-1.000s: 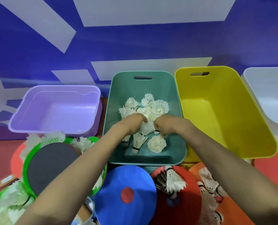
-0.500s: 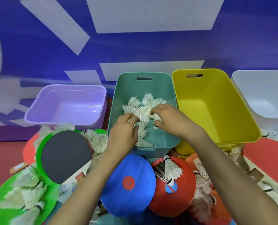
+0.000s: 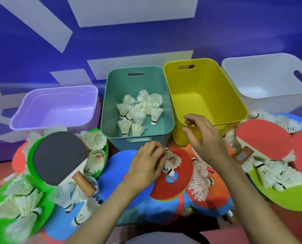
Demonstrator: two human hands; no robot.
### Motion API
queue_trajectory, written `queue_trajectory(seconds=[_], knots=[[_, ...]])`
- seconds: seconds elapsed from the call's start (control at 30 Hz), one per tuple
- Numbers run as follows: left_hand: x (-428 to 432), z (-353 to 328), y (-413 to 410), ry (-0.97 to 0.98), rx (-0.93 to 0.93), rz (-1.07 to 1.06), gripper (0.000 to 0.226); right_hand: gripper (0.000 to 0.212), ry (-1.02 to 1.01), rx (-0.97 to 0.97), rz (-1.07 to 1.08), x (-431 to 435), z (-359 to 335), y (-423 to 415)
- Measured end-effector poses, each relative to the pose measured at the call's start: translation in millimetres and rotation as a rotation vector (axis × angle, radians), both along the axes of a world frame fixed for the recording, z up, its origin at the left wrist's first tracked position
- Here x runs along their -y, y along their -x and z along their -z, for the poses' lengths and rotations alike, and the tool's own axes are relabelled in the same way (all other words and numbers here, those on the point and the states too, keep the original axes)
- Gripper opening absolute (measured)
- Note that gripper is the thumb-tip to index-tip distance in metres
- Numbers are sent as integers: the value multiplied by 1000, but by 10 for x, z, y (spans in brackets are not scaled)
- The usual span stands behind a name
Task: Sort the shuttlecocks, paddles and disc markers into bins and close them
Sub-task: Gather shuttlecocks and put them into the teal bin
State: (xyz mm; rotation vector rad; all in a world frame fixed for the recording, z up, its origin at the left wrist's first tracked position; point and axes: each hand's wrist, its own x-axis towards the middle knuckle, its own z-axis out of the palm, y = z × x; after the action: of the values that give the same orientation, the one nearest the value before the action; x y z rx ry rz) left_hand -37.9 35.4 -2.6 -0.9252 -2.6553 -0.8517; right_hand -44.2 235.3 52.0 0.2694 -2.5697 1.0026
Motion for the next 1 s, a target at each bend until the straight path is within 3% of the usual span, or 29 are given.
queue_trajectory(seconds=[0.13, 0.2, 0.33, 0.5, 0.63, 0.73, 1.0], knots=[[-176, 292, -48, 247, 214, -19, 30, 17, -90, 73, 138, -264, 262, -159], [-254, 377, -31, 361, 315, -60, 36, 12, -176, 215, 196, -379, 374, -211], [-367, 427, 13, 507, 338, -96, 49, 31, -390, 522, 175, -453, 528, -306], [-431, 385, 22, 557, 311, -126, 45, 49, -377, 422, 240, -408, 582, -347], [-407, 269, 9, 514, 319, -173, 39, 40, -284, 281, 267, -395, 517, -355], [-360, 141, -40, 355, 284, -177, 32, 29, -266, 129, 208, -344, 414, -382], [-187, -201, -117, 45, 18, -192, 37, 22, -274, -149, 69, -171, 135, -440]])
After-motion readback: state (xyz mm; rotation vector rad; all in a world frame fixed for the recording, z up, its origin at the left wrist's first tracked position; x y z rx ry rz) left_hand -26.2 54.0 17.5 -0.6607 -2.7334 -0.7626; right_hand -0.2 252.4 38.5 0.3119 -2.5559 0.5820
